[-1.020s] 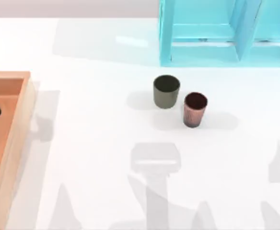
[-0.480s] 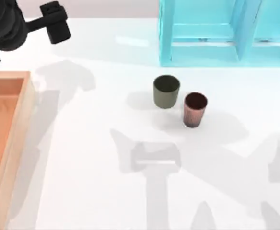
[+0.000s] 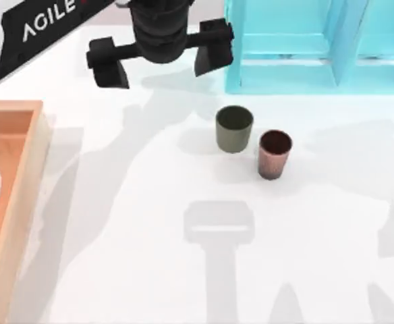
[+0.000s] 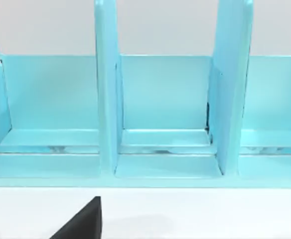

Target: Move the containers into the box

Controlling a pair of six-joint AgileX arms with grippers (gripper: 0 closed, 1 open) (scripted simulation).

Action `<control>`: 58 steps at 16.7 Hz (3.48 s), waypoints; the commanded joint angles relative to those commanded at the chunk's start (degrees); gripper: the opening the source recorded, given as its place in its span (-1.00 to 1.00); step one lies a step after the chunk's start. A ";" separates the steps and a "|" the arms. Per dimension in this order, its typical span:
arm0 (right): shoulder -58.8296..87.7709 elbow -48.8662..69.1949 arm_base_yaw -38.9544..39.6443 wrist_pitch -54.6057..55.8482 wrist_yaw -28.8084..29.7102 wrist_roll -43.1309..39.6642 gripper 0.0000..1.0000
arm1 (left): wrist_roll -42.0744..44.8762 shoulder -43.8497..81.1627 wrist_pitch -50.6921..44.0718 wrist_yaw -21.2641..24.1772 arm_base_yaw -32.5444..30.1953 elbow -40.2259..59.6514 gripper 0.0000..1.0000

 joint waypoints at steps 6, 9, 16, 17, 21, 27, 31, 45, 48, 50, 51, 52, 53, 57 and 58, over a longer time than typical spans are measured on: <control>0.00 0.00 0.00 0.00 0.00 0.00 1.00 | -1.95 12.75 -8.44 0.91 -10.54 18.14 1.00; 0.00 0.00 0.00 0.00 0.00 0.00 1.00 | -2.32 16.35 -10.90 1.32 -13.90 23.81 1.00; 0.00 0.00 0.00 0.00 0.00 0.00 1.00 | -2.52 17.63 -11.79 1.40 -14.84 25.28 1.00; 0.00 0.00 0.00 0.00 0.00 0.00 1.00 | -2.47 17.70 -11.60 1.42 -14.84 25.11 1.00; 0.00 0.00 0.00 0.00 0.00 0.00 1.00 | -1.54 18.86 -5.21 1.66 -14.08 19.89 1.00; 0.00 0.00 0.00 0.00 0.00 0.00 1.00 | -0.08 21.40 7.21 2.00 -12.62 10.47 1.00; 0.00 0.00 0.00 0.00 0.00 0.00 1.00 | -0.04 21.44 7.40 2.01 -12.58 10.30 1.00; 0.00 0.00 0.00 0.00 0.00 0.00 1.00 | -0.04 21.44 7.40 2.01 -12.58 10.30 -1.00; 0.00 0.00 0.00 0.00 0.00 0.00 1.00 | -0.04 21.44 7.40 2.01 -12.58 10.30 -1.00; 0.00 0.00 0.00 0.00 0.00 0.00 1.00 | -0.04 21.44 7.40 2.01 -12.58 10.30 -1.00; 0.00 0.00 0.00 0.00 0.00 0.00 1.00 | -0.04 21.44 7.40 2.01 -12.58 10.30 -1.00; 0.00 0.00 0.00 0.00 0.00 0.00 1.00 | -0.04 21.44 7.40 2.01 -12.58 10.30 -1.00; 0.00 0.00 0.00 0.00 0.00 0.00 1.00 | 0.03 21.41 7.38 2.01 -12.80 10.36 -1.00; 0.00 0.00 0.00 0.00 0.00 0.00 1.00 | 1.89 17.21 6.12 2.40 -10.70 7.71 -1.00; 0.00 0.00 0.00 0.00 0.00 0.00 1.00 | 2.91 14.85 5.48 2.63 -9.62 6.23 -1.00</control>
